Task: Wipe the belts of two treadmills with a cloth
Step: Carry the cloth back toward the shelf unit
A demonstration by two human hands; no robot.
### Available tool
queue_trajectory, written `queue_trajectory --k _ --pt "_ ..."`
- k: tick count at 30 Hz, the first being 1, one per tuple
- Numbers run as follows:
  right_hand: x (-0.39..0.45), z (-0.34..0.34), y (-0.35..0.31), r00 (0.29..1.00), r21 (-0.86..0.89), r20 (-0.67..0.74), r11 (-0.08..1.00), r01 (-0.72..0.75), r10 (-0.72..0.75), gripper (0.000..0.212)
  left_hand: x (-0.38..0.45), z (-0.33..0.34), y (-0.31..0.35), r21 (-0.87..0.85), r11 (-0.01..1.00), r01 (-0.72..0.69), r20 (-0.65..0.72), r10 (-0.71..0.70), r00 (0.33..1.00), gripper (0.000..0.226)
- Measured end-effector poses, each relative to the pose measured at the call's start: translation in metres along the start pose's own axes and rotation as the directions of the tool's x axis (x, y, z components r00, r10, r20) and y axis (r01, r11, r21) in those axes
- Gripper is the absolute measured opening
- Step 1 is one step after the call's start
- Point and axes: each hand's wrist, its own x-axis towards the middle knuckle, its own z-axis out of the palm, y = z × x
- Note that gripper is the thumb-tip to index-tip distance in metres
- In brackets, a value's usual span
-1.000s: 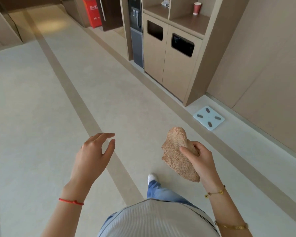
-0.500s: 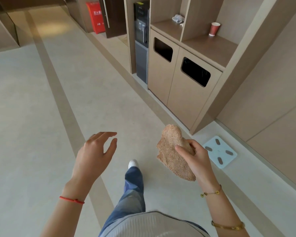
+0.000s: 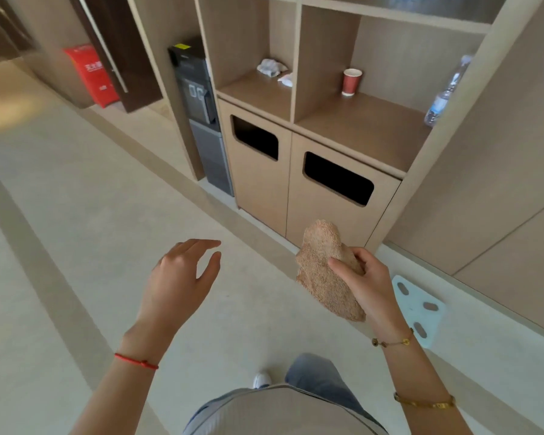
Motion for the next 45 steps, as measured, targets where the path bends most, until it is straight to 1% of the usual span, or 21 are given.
queue_trajectory --k 3,8,14,17,20,23,25,27,29,31,33,36,40,42,45 --pt "0.046 0.007 -0.011 0.998 -0.011 -0.069 1.000 0.000 -0.001 0.016 0.068 0.016 -0.003 -0.008 0.998 -0.069 0.046 0.070 0.997 0.024" --pt "0.126 0.010 -0.010 0.986 -0.031 -0.164 0.999 -0.040 0.034 0.016 0.170 0.063 -0.005 -0.051 0.992 -0.117 0.098 0.121 0.988 0.026" --pt "0.248 -0.011 -0.013 0.967 -0.057 -0.247 0.995 -0.082 0.065 0.018 0.306 0.130 0.018 -0.110 0.974 -0.199 0.147 0.214 0.966 0.027" --pt "0.318 -0.030 -0.031 0.959 -0.100 -0.282 0.993 -0.065 0.034 0.018 0.384 0.164 0.043 -0.144 0.959 -0.242 0.169 0.265 0.949 0.028" --pt "0.389 -0.048 -0.050 0.955 -0.190 -0.296 0.982 -0.022 -0.036 0.018 0.457 0.199 0.070 -0.164 0.940 -0.300 0.174 0.327 0.929 0.028" --pt "0.451 -0.063 -0.060 0.946 -0.260 -0.317 0.966 -0.017 -0.069 0.023 0.517 0.233 0.092 -0.153 0.935 -0.321 0.208 0.348 0.914 0.029" --pt "0.486 -0.071 -0.060 0.942 -0.282 -0.330 0.959 -0.032 -0.066 0.024 0.547 0.256 0.101 -0.137 0.923 -0.358 0.248 0.382 0.890 0.032" --pt "0.515 -0.077 -0.055 0.941 -0.303 -0.334 0.951 -0.058 -0.049 0.023 0.569 0.277 0.106 -0.118 0.913 -0.391 0.279 0.408 0.869 0.033" --pt "0.537 -0.081 -0.048 0.941 -0.320 -0.339 0.941 -0.107 -0.008 0.025 0.586 0.298 0.107 -0.125 0.912 -0.390 0.295 0.409 0.863 0.033" --pt "0.553 -0.083 -0.039 0.936 -0.341 -0.352 0.928 -0.150 0.022 0.031 0.598 0.318 0.105 -0.136 0.911 -0.390 0.328 0.412 0.850 0.033" --pt "0.565 -0.085 -0.029 0.925 -0.392 -0.379 0.904 -0.169 0.008 0.041 0.607 0.336 0.101 -0.132 0.901 -0.414 0.376 0.432 0.820 0.034" --pt "0.576 -0.091 -0.015 0.886 -0.434 -0.464 0.874 -0.219 -0.009 0.050 0.617 0.358 0.097 -0.151 0.873 -0.463 0.406 0.482 0.776 0.035" --pt "0.577 -0.098 0.005 0.866 -0.550 -0.500 0.784 -0.289 -0.032 0.054 0.627 0.380 0.094 -0.131 0.852 -0.507 0.449 0.506 0.736 0.039" --pt "0.575 -0.099 0.013 0.843 -0.577 -0.537 0.739 -0.349 -0.021 0.058 0.631 0.387 0.091 -0.119 0.842 -0.525 0.482 0.512 0.711 0.040" --pt "0.571 -0.097 0.018 0.806 -0.631 -0.589 0.657 -0.413 -0.059 0.063 0.631 0.393 0.083 -0.100 0.841 -0.531 0.519 0.499 0.693 0.041"
